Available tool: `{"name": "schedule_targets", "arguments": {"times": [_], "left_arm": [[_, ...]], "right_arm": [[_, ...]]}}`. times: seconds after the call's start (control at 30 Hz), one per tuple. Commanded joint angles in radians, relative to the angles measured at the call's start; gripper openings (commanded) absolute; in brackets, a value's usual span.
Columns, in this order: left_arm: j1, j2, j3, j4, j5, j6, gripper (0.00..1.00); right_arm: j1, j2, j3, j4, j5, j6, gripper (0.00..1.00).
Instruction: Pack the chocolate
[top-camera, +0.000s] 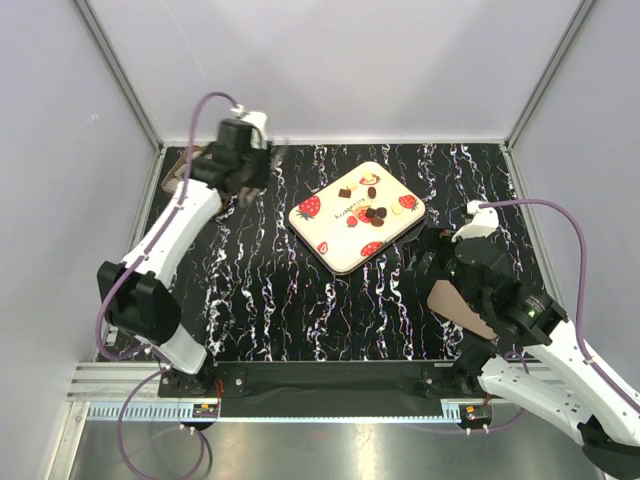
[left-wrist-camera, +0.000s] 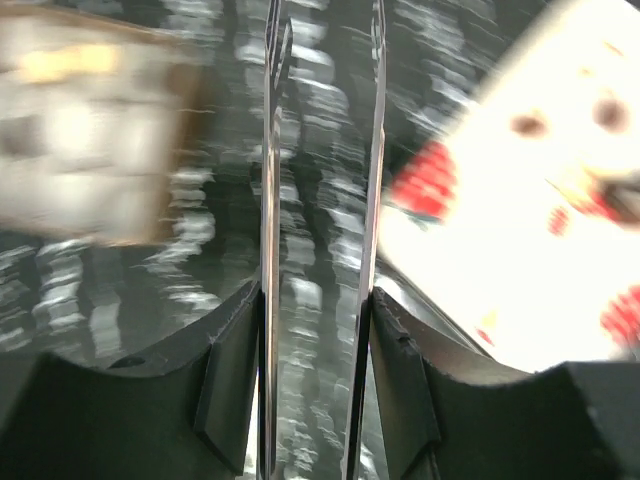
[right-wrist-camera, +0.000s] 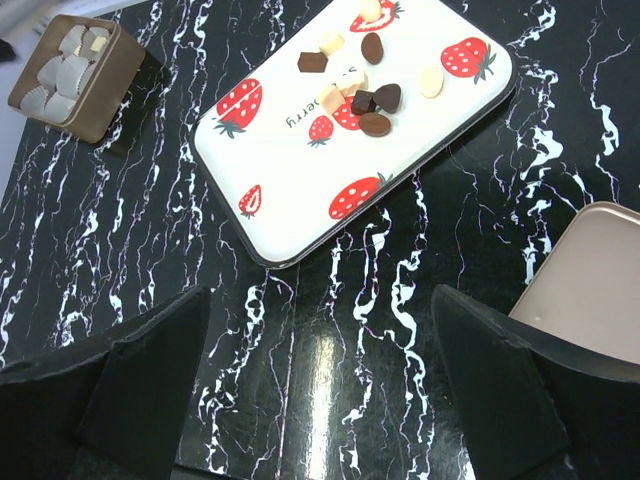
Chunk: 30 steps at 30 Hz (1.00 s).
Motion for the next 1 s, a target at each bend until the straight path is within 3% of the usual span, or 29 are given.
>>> {"name": "schedule_targets", "arguments": {"times": [0.0,0.13,0.33,0.97], "left_arm": [[-0.111,-0.022,-0.071,0.081,0.079,-0.011,0.48],[-0.239,0.007,-0.117,0.142,0.107,-0.022,0.48],[-0.331,0.101,-0.121,0.197,0.153,-0.019,0.48],[-0.379,0.328,-0.094,0.242,0.128,-0.019,0.48]], "right_arm": [[0.001,-0.006,0.036,-0.012,0.005,0.012,1.00],[0.002,-0.011,0.036,-0.016,-0.004,0.023,1.00],[0.001,-0.022,0.028,-0.029,0.004,0.032,1.00],[0.002,-0.022,0.024,-0.026,0.011,0.023,1.00]]}}
